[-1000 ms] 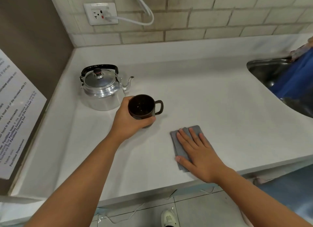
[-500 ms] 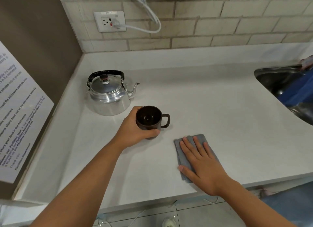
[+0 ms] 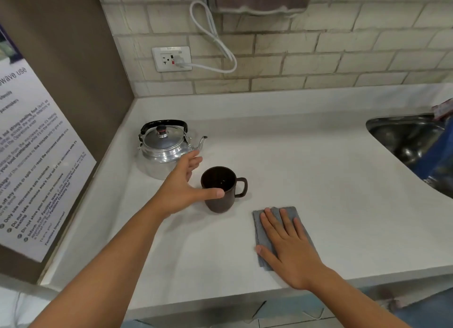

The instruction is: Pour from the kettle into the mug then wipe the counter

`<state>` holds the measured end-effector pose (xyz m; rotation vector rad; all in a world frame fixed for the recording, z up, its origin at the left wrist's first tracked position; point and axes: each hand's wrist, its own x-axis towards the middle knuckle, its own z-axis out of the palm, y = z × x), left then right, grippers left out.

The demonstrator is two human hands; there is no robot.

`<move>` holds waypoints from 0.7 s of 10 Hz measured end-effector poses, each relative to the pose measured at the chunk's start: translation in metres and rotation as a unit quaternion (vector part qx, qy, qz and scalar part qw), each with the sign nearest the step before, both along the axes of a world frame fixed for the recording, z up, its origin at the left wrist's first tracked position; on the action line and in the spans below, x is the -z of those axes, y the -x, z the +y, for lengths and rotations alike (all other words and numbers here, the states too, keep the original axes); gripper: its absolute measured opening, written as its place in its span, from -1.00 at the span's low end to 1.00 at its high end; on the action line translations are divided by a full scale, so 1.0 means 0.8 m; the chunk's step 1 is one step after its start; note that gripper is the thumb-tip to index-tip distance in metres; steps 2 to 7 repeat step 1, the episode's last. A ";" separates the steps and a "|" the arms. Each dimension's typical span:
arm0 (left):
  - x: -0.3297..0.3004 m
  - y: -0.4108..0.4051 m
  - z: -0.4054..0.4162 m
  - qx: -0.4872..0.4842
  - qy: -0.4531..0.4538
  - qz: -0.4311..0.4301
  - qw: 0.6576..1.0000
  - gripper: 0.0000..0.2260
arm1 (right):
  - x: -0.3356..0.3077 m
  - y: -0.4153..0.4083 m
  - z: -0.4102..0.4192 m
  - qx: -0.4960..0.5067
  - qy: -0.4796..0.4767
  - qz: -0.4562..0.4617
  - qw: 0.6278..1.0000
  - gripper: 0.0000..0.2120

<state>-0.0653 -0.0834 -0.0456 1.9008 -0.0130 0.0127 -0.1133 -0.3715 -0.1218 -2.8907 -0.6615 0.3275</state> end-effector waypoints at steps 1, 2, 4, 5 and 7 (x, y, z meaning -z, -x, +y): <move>-0.032 0.001 0.008 0.032 -0.014 -0.023 0.999 0.11 | -0.015 -0.005 -0.001 0.004 -0.006 0.024 1.000 -0.29; -0.032 0.001 0.008 0.032 -0.014 -0.023 0.999 0.11 | -0.015 -0.005 -0.001 0.004 -0.006 0.024 1.000 -0.29; -0.032 0.001 0.008 0.032 -0.014 -0.023 0.999 0.11 | -0.015 -0.005 -0.001 0.004 -0.006 0.024 1.000 -0.29; -0.032 0.001 0.008 0.032 -0.014 -0.023 0.999 0.11 | -0.015 -0.005 -0.001 0.004 -0.006 0.024 1.000 -0.29; -0.032 0.001 0.008 0.032 -0.014 -0.023 0.999 0.11 | -0.015 -0.005 -0.001 0.004 -0.006 0.024 1.000 -0.29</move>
